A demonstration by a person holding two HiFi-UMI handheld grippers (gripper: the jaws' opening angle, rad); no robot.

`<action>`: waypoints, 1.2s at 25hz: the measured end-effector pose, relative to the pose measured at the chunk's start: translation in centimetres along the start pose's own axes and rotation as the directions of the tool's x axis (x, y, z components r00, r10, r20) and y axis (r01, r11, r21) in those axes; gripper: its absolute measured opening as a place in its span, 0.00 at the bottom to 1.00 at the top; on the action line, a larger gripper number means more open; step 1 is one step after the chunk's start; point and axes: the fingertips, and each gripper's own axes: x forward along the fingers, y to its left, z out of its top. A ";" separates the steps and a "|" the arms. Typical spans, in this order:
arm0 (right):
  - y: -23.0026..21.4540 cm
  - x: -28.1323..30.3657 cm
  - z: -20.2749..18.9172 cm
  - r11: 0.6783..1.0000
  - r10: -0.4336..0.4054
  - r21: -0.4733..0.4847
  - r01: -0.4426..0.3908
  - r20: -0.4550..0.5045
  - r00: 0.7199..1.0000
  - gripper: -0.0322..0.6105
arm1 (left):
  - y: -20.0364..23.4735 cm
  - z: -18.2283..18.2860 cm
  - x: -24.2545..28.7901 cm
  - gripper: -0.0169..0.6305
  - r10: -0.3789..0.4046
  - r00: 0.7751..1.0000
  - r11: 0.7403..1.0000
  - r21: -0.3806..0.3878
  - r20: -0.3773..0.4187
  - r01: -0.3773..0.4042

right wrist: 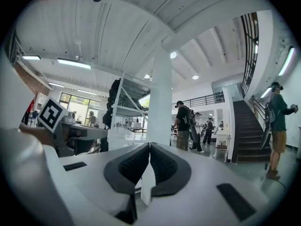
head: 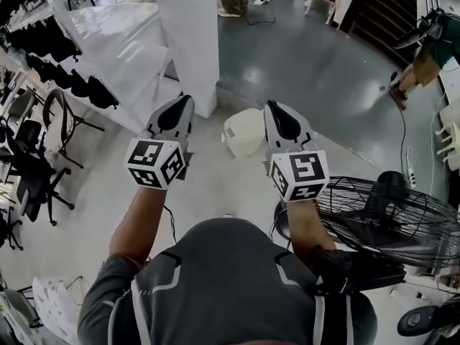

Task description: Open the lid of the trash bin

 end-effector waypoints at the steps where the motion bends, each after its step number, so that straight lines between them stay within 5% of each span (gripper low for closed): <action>1: 0.0 -0.1 -0.2 1.000 0.003 0.002 -0.003 0.005 1.000 0.09 | -0.1 -0.4 0.5 0.04 0.000 1.000 1.000 -0.007 0.001 0.000; 13: -3.0 1.6 -0.7 0.999 -0.046 -0.001 0.046 0.008 0.999 0.09 | -0.8 -1.1 6.7 0.04 -0.088 0.996 0.996 -0.004 -0.027 0.088; 30: -11.2 9.8 -1.1 0.934 -0.357 0.011 0.358 -0.036 0.933 0.09 | 8.7 -0.8 19.7 0.04 -0.305 0.952 0.952 -0.035 -0.031 0.304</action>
